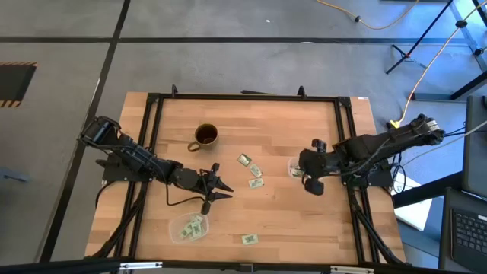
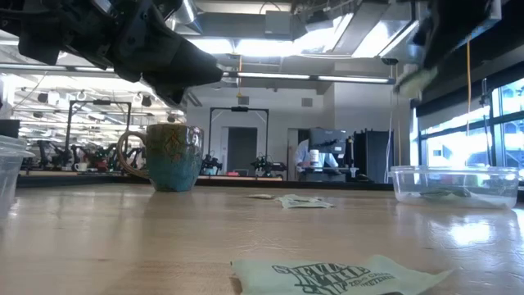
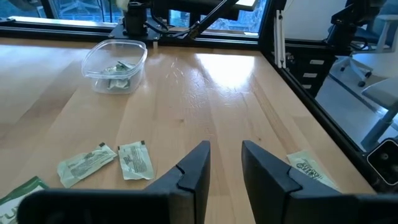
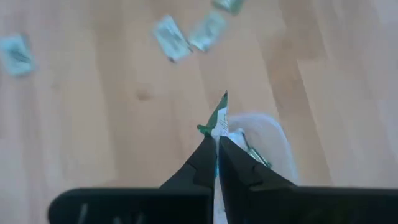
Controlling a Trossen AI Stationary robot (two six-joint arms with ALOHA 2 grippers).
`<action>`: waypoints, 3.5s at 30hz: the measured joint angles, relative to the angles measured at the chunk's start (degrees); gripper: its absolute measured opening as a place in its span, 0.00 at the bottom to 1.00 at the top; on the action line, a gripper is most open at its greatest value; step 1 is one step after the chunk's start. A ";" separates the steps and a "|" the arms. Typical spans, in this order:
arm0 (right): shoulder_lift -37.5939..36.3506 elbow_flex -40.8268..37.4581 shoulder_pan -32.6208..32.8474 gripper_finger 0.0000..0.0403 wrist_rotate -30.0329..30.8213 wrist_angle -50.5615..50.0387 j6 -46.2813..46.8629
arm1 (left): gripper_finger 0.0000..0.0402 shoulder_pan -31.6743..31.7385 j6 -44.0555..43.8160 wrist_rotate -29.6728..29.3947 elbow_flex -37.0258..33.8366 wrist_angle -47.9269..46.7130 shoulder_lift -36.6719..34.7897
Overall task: Pick and place Stevia / Truvia into bins
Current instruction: Put the truvia packet into the top transparent container, then put the stevia packet into the bottom transparent container
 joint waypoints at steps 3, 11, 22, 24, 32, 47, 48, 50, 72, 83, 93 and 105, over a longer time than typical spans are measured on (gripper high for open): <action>0.02 -3.56 -2.39 0.03 -0.02 0.62 0.17 | 0.21 0.00 0.04 -0.01 0.00 -0.41 0.00; 0.18 -14.43 -8.58 0.03 0.58 5.42 4.33 | 0.21 0.00 0.15 -0.02 -0.02 -1.86 0.00; 0.18 -21.87 -9.98 0.03 0.53 8.66 -3.72 | 0.21 0.00 6.12 -0.21 -0.02 -2.70 0.00; 0.18 -21.95 -9.98 0.03 0.50 8.71 -4.53 | 0.21 0.00 6.82 -0.24 -0.02 -2.70 0.00; 0.18 -21.95 -9.98 0.03 0.45 8.93 -4.46 | 0.21 0.00 6.75 -0.53 -0.02 -2.70 0.00; 0.18 -21.95 -9.98 0.22 -1.68 9.14 -3.65 | 0.21 0.00 6.65 -3.10 -0.02 -2.70 0.00; 0.18 -21.95 -9.98 0.23 -1.73 9.26 -2.68 | 0.21 0.02 6.65 -3.10 -0.02 -2.70 0.00; 0.18 -21.95 -9.98 0.25 -1.79 10.06 -0.37 | 0.21 0.00 6.65 -3.10 -0.02 -2.70 0.00; -9.08 -21.95 -6.26 0.25 -4.13 35.82 -12.01 | 0.21 3.15 1.66 -14.45 -0.09 -0.13 0.44; -8.04 -21.95 -6.20 0.25 -4.02 36.51 -15.06 | 0.21 3.43 2.34 -13.96 -0.09 -0.08 0.44; -8.06 -21.95 -6.20 0.25 -4.02 36.51 -15.21 | 0.21 3.43 5.96 -13.47 -0.09 -0.03 0.44; -8.06 -21.95 -6.18 0.25 -3.96 37.53 -18.23 | 0.21 4.39 14.30 -5.51 16.97 -24.42 2.88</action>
